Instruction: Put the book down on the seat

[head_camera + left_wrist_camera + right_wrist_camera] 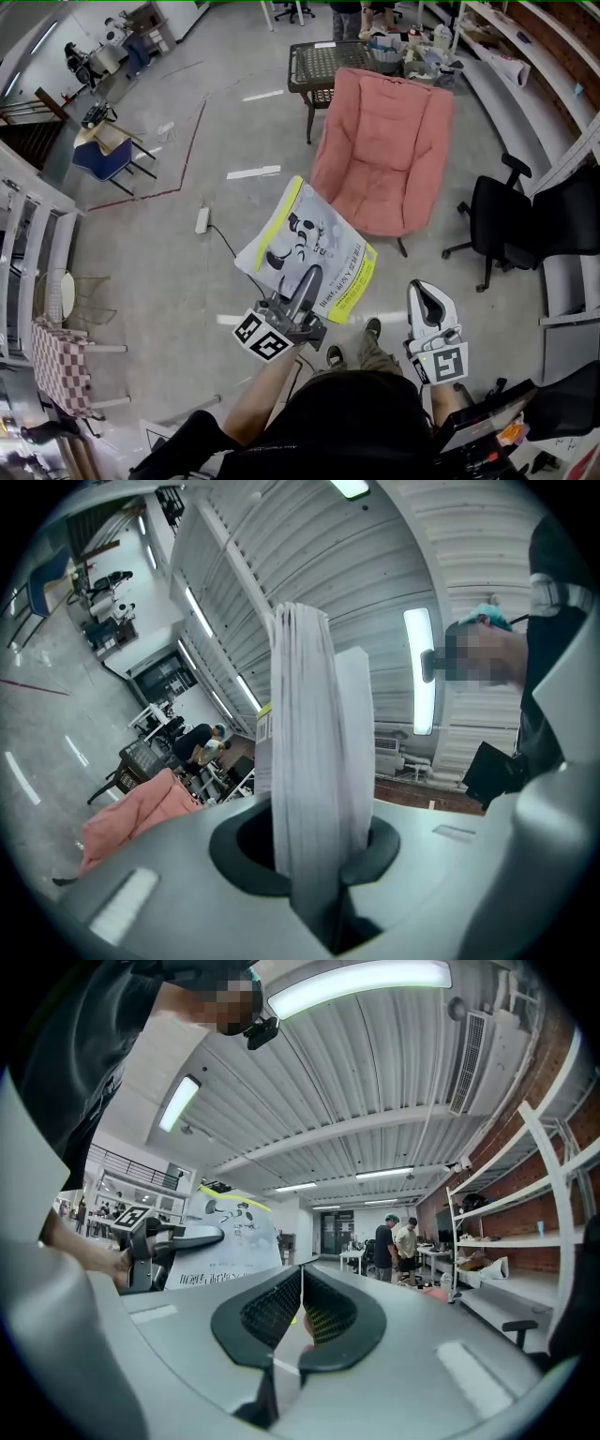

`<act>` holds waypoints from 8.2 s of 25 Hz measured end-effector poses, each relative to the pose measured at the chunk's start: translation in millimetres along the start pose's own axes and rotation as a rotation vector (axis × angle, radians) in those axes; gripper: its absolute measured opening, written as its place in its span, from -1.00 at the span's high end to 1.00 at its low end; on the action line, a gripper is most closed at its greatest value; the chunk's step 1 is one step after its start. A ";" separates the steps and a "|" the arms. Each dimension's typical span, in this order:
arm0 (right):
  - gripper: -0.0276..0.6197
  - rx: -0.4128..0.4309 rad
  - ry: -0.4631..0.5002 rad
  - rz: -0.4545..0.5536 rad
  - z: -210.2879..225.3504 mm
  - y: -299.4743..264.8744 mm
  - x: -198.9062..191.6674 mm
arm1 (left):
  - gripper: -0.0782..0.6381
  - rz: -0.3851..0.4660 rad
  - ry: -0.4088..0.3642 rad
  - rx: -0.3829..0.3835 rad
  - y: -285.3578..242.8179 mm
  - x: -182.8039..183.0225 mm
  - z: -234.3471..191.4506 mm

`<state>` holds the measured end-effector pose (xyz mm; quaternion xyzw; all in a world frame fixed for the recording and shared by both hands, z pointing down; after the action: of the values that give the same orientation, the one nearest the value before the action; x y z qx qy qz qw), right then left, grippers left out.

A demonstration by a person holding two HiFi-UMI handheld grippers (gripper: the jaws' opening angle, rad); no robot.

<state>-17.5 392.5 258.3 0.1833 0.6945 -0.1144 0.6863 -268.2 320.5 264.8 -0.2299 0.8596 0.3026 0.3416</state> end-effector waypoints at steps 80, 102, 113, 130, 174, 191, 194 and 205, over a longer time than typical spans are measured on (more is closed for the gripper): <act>0.08 0.230 -1.257 -0.022 291.8 -417.5 -213.9 | 0.60 -0.071 0.243 -0.179 -432.5 -49.7 -333.0; 0.66 0.379 -1.314 0.116 332.7 -395.4 -193.9 | 0.33 -0.342 0.172 -0.346 -424.9 -118.8 -330.6; 0.66 0.522 -1.266 0.056 347.3 -403.3 -170.8 | 0.21 -0.623 0.062 -0.667 -405.6 -45.9 -358.9; 0.66 0.589 -1.354 -0.124 351.8 -385.7 -202.0 | 0.58 -0.696 0.270 -0.628 -411.3 -81.6 -389.7; 0.35 -0.153 -1.232 -0.440 378.6 -414.7 -609.7 | 0.31 -0.792 0.106 0.201 -336.3 -376.2 -660.8; 0.13 -0.395 -1.055 -0.575 436.3 -461.0 -756.1 | 0.29 -0.749 -0.028 0.424 -366.6 -482.2 -769.0; 0.09 -0.426 -1.026 -0.623 436.3 -461.8 -763.0 | 0.29 -0.772 -0.075 0.447 -363.0 -487.9 -773.6; 0.05 -0.555 -0.706 -0.885 429.4 -453.4 -756.2 | 0.45 -0.838 -0.179 0.413 -351.6 -485.1 -757.8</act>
<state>180.3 -268.7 955.1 -0.3551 0.4399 -0.2569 0.7838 -75.4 -351.2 931.7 -0.4571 0.7024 -0.0199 0.5453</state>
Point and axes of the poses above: the fingertips, and each gripper's own axes: y backward along the fingers, z to its right, x out of its top, the point moved 6 cm from there along y, backward along the fingers, and after that the axes turned 5 degrees about z, right-handed, at the moved point
